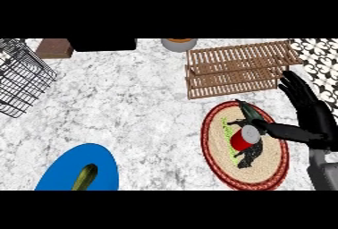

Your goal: Pick the can from the placemat and place it in the tiered shelf

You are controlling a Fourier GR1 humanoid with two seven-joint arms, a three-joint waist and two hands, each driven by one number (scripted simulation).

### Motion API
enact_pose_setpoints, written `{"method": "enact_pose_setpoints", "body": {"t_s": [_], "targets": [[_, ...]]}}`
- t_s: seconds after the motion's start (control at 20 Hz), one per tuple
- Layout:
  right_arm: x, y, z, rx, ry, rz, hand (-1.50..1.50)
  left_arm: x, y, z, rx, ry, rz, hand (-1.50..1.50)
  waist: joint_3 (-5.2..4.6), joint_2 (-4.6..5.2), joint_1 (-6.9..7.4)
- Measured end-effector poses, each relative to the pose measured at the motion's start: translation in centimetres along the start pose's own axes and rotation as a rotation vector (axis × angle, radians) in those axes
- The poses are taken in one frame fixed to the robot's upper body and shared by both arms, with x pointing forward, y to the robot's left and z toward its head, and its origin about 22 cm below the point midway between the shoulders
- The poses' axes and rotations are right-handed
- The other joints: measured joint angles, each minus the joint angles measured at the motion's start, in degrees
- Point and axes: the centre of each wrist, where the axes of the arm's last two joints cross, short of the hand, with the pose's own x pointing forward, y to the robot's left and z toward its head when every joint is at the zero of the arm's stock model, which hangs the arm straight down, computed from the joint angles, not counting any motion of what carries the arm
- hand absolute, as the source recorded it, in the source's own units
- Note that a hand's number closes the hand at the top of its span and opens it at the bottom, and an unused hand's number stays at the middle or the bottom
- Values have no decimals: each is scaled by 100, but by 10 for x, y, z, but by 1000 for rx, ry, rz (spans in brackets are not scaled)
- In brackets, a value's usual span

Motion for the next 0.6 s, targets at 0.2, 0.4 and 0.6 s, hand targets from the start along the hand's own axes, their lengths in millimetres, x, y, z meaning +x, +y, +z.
{"method": "enact_pose_setpoints", "body": {"t_s": [0.2,0.4,0.6], "targets": [[9,-5,0,137,52,155,-150,2,-1,2,1,1,8,0,-48,-6,-12],[20,-16,-3,223,113,386,-150,4,-3,3,1,-3,20,0,-95,-9,9],[32,-22,-6,279,182,605,-150,7,-7,2,-2,-7,34,0,-121,-2,18]]}}
